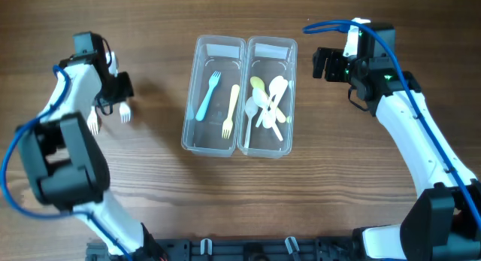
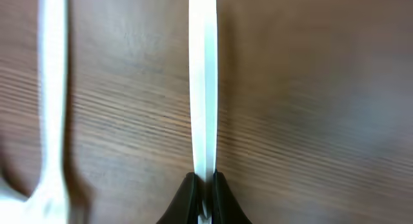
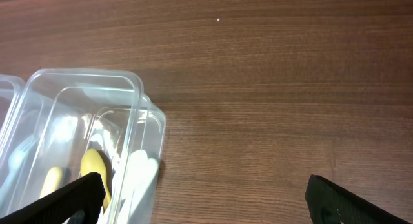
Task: Pack container
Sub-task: 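Place the white fork into the left container and release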
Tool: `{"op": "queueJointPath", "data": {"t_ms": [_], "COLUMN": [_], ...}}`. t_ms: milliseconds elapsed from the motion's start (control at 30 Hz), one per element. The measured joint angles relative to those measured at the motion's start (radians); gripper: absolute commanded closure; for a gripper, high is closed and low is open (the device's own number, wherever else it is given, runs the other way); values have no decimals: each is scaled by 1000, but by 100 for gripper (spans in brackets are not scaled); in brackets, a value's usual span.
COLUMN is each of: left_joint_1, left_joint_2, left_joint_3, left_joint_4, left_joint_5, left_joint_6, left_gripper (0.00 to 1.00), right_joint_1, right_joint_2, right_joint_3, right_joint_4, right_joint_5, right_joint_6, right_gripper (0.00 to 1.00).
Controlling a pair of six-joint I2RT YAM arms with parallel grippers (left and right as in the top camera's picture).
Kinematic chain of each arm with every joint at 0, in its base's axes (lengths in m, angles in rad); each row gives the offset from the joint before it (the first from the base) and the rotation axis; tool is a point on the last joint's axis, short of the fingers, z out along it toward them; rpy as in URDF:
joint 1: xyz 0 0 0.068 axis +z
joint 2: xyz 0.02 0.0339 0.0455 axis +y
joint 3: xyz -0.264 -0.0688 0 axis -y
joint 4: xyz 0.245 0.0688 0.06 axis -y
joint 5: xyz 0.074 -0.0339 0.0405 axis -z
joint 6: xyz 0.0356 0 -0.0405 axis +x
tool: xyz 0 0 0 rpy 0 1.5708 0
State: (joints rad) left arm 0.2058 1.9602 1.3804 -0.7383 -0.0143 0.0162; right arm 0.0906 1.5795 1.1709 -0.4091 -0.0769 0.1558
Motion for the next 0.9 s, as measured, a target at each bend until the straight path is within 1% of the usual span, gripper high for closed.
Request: {"op": "queueJointPath", "data": {"t_ms": [167, 233, 367, 633, 867, 900], "left_joint_1": [-68, -111, -201, -405, -504, -512], "left_joint_2": [-219, -304, -376, -334, -217, -192], "left_joint_3": [0, 1, 1, 0, 0, 0], "left_joint_4": [-3, -14, -43, -42, -8, 0], "left_joint_5": [27, 66, 140, 195, 200, 200], "left_joint_6": [-17, -23, -35, -84, -116, -117], "left_gripper": [96, 96, 96, 96, 96, 62], "right_joint_1": [0, 0, 0, 0, 0, 0], "right_joint_2": [0, 0, 0, 0, 0, 0], "right_joint_3": [0, 0, 0, 0, 0, 0], "right_joint_4": [0, 0, 0, 0, 0, 0], "right_joint_5": [0, 0, 0, 0, 0, 0], "right_joint_6": [0, 0, 0, 0, 0, 0], "right_gripper": [0, 0, 0, 0, 0, 0]}}
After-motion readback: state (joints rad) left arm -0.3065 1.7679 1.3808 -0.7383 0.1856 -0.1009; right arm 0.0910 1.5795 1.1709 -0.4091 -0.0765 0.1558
